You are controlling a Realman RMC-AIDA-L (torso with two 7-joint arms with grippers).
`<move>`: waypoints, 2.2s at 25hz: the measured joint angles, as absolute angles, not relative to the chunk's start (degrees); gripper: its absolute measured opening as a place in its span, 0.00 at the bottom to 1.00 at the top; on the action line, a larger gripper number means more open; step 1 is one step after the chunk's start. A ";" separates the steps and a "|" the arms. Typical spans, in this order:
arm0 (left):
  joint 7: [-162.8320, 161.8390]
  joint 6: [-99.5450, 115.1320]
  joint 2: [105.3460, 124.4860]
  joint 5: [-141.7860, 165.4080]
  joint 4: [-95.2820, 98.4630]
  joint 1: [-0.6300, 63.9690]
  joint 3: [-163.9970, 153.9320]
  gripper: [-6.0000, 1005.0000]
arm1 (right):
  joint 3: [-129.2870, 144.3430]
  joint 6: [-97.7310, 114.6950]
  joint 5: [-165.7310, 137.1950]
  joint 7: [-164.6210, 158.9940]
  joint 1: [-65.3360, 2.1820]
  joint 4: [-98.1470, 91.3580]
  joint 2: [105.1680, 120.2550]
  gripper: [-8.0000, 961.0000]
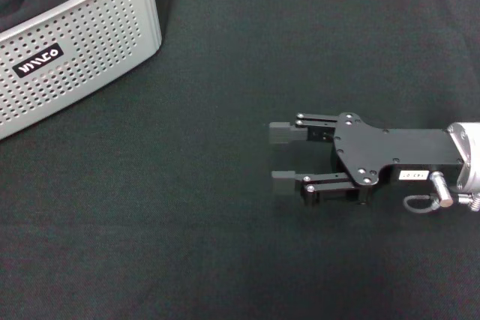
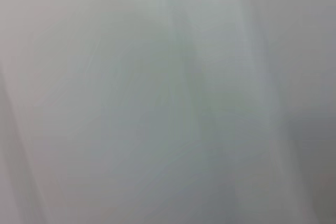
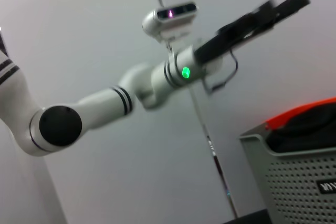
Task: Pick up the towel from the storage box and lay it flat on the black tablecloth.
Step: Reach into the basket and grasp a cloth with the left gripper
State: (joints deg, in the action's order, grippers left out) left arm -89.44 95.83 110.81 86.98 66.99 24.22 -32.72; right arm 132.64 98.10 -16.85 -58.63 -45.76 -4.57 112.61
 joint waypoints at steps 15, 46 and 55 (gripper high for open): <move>-91.77 68.37 110.88 126.86 72.92 29.94 -31.47 0.58 | 128.80 96.99 -16.38 -55.98 -40.65 -4.60 112.59 0.78; -96.43 56.93 116.26 138.66 73.82 31.29 -37.23 0.47 | 128.67 94.42 -16.87 -55.96 -40.34 -4.65 113.55 0.78; -97.66 56.81 116.77 138.24 73.91 31.17 -37.39 0.11 | 128.67 94.39 -16.90 -55.92 -39.89 -4.66 113.74 0.78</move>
State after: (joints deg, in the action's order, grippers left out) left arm -97.66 56.81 116.77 138.24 73.91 31.17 -37.39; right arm 128.67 94.39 -16.90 -55.92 -39.89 -4.66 113.74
